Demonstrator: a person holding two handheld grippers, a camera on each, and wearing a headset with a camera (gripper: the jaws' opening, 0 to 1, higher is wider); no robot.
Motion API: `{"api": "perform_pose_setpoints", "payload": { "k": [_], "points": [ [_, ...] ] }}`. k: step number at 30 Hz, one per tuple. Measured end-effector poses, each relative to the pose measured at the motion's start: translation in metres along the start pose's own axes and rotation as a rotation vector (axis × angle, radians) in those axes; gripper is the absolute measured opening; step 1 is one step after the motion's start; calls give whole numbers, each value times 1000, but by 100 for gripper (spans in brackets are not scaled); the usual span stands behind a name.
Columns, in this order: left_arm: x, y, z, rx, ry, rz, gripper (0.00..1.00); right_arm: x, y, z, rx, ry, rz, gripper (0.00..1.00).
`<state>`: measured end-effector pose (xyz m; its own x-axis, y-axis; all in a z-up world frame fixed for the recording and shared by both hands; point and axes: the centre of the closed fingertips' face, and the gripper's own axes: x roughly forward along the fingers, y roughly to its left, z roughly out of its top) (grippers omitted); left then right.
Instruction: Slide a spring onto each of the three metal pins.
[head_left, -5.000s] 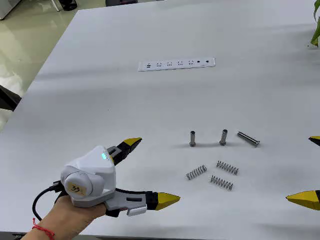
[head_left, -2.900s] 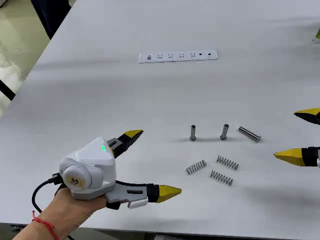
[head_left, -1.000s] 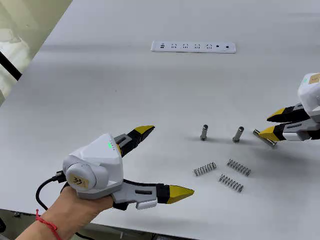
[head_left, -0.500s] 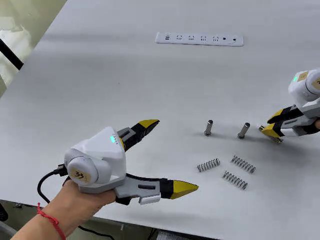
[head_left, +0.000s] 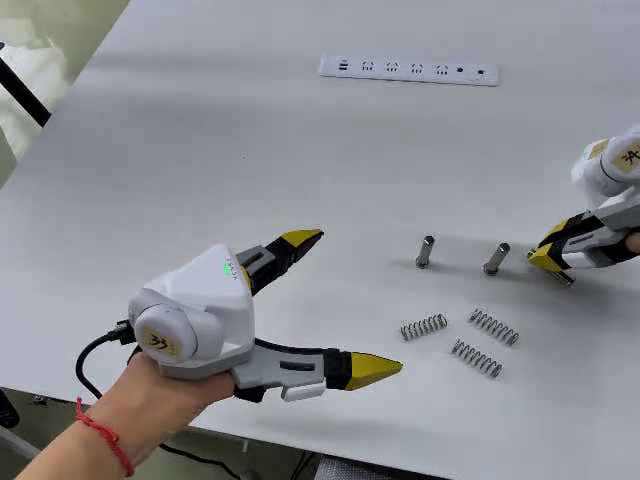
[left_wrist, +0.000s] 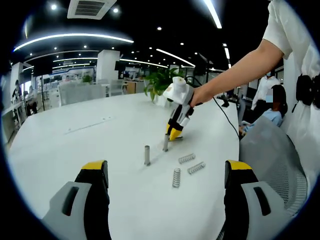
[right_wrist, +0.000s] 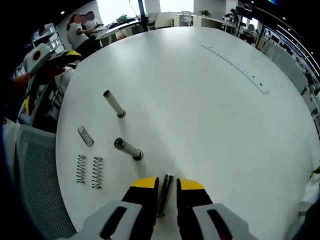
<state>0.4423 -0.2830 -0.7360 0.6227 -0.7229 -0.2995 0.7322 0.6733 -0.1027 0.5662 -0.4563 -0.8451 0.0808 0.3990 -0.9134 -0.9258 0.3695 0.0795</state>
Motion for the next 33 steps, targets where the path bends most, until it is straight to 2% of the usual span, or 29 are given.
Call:
{"api": "perform_pose_setpoints", "payload": {
  "k": [9, 33],
  "points": [
    [-1, 1, 1, -4, -7, 5, 96, 4, 1, -4, 9, 27, 3, 9],
    [-2, 0, 0, -15, -8, 7, 95, 7, -3, 1, 19, 47, -3, 5]
  ]
}}
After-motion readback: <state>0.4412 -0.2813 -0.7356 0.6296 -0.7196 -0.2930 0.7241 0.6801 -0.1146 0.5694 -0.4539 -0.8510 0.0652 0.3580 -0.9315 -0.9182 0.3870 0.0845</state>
